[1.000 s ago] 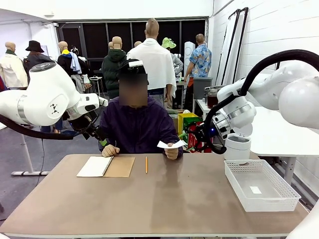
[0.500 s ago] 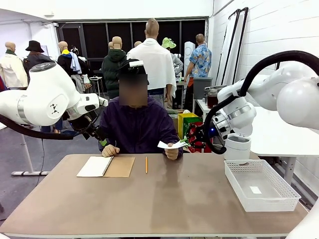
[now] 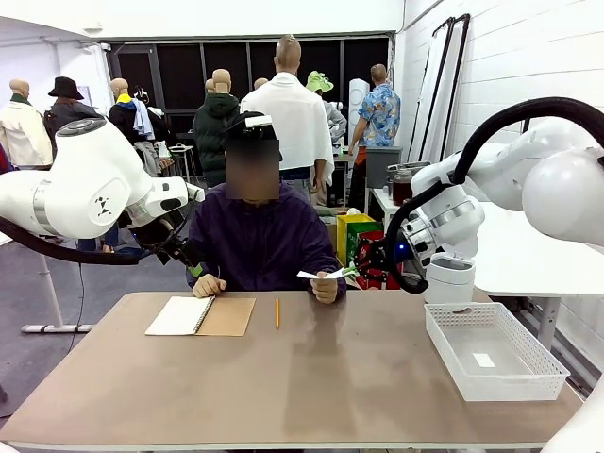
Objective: Sort the paper based on its condition.
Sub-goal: If a person hands you a paper, place it in the Organizing basket , and if it's crumpled, put it in the Trash can.
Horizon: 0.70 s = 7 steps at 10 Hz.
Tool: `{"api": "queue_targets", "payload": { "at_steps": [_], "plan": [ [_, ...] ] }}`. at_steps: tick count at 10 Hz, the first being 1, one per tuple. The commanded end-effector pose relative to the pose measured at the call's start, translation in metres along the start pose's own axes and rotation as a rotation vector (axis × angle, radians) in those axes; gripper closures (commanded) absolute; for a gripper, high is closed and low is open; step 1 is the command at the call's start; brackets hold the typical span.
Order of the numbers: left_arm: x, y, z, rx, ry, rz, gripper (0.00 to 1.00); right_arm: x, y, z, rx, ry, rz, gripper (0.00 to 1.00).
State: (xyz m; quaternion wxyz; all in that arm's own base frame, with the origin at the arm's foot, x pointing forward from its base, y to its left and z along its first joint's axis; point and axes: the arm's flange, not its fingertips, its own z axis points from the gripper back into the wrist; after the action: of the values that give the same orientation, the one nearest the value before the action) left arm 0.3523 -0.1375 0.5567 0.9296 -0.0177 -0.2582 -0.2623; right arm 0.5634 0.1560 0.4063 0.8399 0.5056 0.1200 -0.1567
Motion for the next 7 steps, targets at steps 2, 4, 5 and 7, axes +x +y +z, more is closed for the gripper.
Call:
{"api": "queue_targets", "payload": {
  "at_steps": [2,4,5,7],
  "plan": [
    [0.000,0.000,0.001,-0.010,-0.005,0.004,0.00,-0.003,0.014,0.004,0.056,0.041,0.002,1.00],
    [0.000,0.000,0.001,-0.010,-0.005,0.004,0.00,-0.017,0.024,0.016,0.051,0.063,0.045,1.00],
    [0.000,0.000,0.001,-0.010,-0.005,0.004,0.00,-0.030,0.029,0.026,0.012,0.061,0.090,1.00],
    [0.000,0.000,0.001,-0.010,-0.005,0.004,0.00,-0.060,0.034,0.049,-0.170,0.038,0.259,1.00]
  ]
}}
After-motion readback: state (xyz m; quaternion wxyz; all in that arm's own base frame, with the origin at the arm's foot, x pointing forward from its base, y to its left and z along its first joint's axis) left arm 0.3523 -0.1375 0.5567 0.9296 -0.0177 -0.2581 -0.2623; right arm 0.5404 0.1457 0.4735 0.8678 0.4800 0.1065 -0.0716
